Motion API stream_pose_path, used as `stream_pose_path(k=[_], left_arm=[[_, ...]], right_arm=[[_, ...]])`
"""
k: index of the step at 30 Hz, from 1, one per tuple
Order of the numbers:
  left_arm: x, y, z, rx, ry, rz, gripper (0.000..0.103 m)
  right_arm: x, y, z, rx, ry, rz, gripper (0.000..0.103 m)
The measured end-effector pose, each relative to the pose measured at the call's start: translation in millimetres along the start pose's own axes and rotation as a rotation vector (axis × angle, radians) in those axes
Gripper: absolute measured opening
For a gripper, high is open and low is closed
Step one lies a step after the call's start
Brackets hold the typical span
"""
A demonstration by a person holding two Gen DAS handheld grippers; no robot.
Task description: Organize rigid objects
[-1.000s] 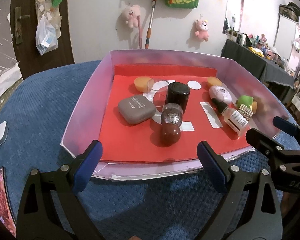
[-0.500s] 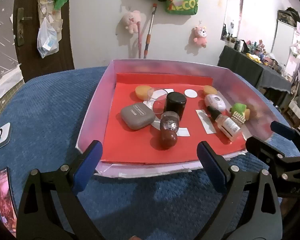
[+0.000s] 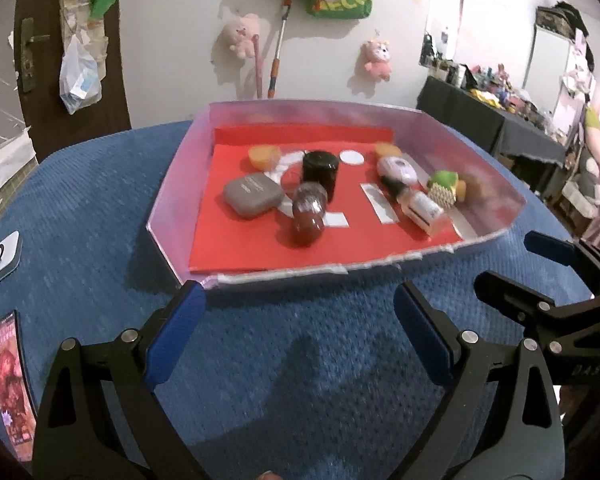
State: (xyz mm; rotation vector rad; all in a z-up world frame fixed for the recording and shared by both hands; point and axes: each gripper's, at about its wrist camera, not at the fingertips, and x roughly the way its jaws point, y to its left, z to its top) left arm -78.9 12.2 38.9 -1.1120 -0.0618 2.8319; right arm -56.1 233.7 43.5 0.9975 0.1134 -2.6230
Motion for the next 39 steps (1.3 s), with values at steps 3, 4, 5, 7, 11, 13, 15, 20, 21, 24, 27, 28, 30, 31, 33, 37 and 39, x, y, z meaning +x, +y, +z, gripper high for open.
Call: stream_pose_path(k=[3, 4, 5, 7, 11, 13, 15, 20, 21, 24, 27, 28, 30, 31, 33, 37, 39], left_arm=[[1, -1, -5, 0.004, 0.017, -0.01, 0.096], [1, -1, -6, 0.003, 0.02, -0.012, 0.096], [2, -1, -8, 0.002, 0.024, -0.014, 0.096], [2, -1, -10, 0.002, 0.031, -0.016, 0.096], [5, -2, -15, -0.005, 0.05, -0.023, 0.096], [6, -2, -17, -0.01, 0.061, -0.026, 0.096], [7, -2, -19, -0.012, 0.066, -0.028, 0.096], [7, -2, -22, -0.014, 0.075, -0.027, 0.096], [8, -2, -22, -0.015, 0.077, -0.027, 0.096], [9, -1, -24, -0.018, 0.085, -0.025, 0.096], [11, 0, -26, -0.021, 0.093, -0.025, 0.096], [12, 0, -26, -0.021, 0.095, -0.024, 0.096], [13, 0, -27, -0.022, 0.101, -0.024, 0.096], [13, 0, -28, -0.023, 0.103, -0.025, 0.096], [14, 0, -29, -0.026, 0.107, -0.027, 0.096], [17, 2, -30, -0.036, 0.118, -0.032, 0.096], [17, 2, -31, -0.035, 0.119, -0.029, 0.096]], right_arm=[[0, -2, -7, 0.007, 0.024, 0.005, 0.103], [0, -3, -9, 0.011, 0.03, 0.006, 0.103], [0, -3, -11, 0.013, 0.036, 0.006, 0.103], [1, -4, -15, 0.018, 0.048, 0.008, 0.103], [3, -6, -20, 0.025, 0.074, 0.015, 0.103], [3, -6, -22, 0.022, 0.082, 0.014, 0.103], [4, -5, -25, 0.02, 0.093, 0.017, 0.103], [7, -7, -28, 0.026, 0.113, 0.013, 0.103], [7, -8, -29, 0.028, 0.117, 0.013, 0.103], [8, -8, -31, 0.023, 0.127, 0.01, 0.103], [10, -7, -32, 0.017, 0.138, 0.012, 0.103], [11, -7, -33, 0.018, 0.142, 0.013, 0.103], [12, -7, -34, 0.02, 0.146, 0.014, 0.103], [12, -7, -34, 0.021, 0.148, 0.014, 0.103], [13, -8, -35, 0.024, 0.152, 0.013, 0.103], [16, -9, -36, 0.027, 0.161, 0.014, 0.103], [16, -9, -36, 0.026, 0.165, 0.013, 0.103]])
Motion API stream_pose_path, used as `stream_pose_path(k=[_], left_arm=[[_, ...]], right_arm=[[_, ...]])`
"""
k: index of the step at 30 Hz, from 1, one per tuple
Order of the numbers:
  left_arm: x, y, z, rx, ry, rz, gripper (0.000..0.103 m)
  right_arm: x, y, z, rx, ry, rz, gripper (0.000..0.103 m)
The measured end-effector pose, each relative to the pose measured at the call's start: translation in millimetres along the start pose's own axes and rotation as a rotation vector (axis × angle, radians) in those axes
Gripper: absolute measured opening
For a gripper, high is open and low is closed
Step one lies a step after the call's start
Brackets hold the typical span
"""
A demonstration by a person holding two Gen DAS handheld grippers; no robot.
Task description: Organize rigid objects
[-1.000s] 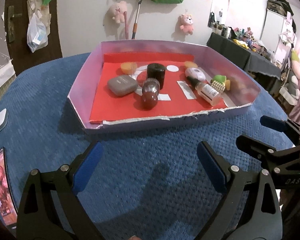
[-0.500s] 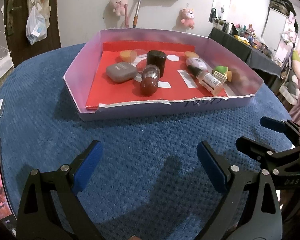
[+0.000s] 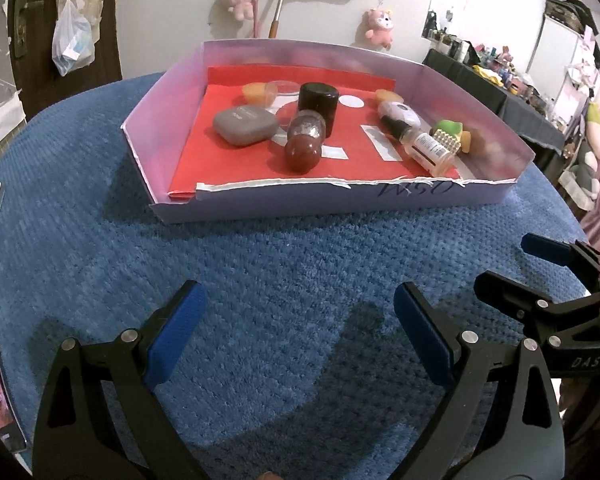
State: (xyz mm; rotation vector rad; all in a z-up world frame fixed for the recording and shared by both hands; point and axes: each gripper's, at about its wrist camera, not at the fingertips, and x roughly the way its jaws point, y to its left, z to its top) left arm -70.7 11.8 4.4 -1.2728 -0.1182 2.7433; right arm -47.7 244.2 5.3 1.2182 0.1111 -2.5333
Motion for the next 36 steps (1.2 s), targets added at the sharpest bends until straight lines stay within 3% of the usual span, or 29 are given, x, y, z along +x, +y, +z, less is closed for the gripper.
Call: stream_pose_path(k=[24, 36], left_arm=[[4.5, -6.2, -0.7, 0.037, 0.011, 0.035, 0.098], [1.4, 0.2, -1.6, 0.01, 0.015, 0.001, 0.099]], right_arm=[[8.5, 0.4, -1.9, -0.005, 0.021, -0.014, 0.103], [8.8, 0.0, -2.4, -0.007, 0.02, -0.016, 0.103]])
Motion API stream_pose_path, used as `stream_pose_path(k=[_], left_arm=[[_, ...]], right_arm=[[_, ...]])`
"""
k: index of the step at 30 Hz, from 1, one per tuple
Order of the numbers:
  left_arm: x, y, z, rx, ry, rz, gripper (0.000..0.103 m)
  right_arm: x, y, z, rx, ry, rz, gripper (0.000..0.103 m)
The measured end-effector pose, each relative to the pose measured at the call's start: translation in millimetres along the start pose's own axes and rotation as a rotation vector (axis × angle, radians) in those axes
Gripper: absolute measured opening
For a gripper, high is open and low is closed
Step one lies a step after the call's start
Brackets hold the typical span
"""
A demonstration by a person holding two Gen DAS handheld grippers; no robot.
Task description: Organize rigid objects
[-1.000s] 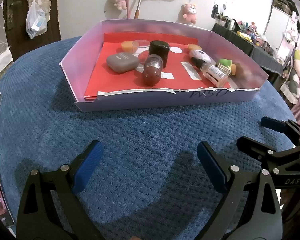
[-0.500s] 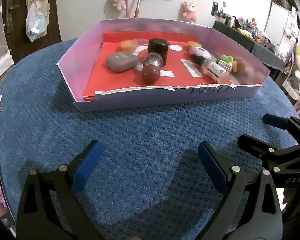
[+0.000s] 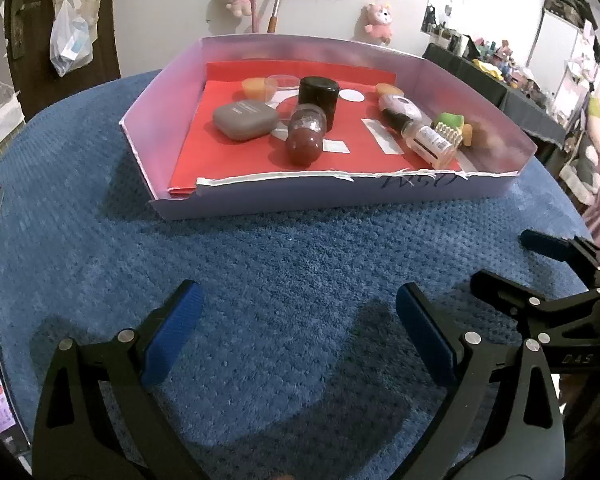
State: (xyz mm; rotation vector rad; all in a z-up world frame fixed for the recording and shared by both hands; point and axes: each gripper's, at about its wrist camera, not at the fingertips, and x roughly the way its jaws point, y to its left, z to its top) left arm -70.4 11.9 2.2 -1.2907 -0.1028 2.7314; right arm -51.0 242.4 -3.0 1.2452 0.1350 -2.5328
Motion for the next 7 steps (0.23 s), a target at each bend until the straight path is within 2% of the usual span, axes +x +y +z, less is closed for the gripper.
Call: stream_pose_path(k=[7], left_arm=[[2.5, -8.4, -2.6, 0.044, 0.005, 0.056, 0.099]], right_arm=[[0.0, 0.1, 0.0, 0.0, 0.0, 0.0, 0.103]])
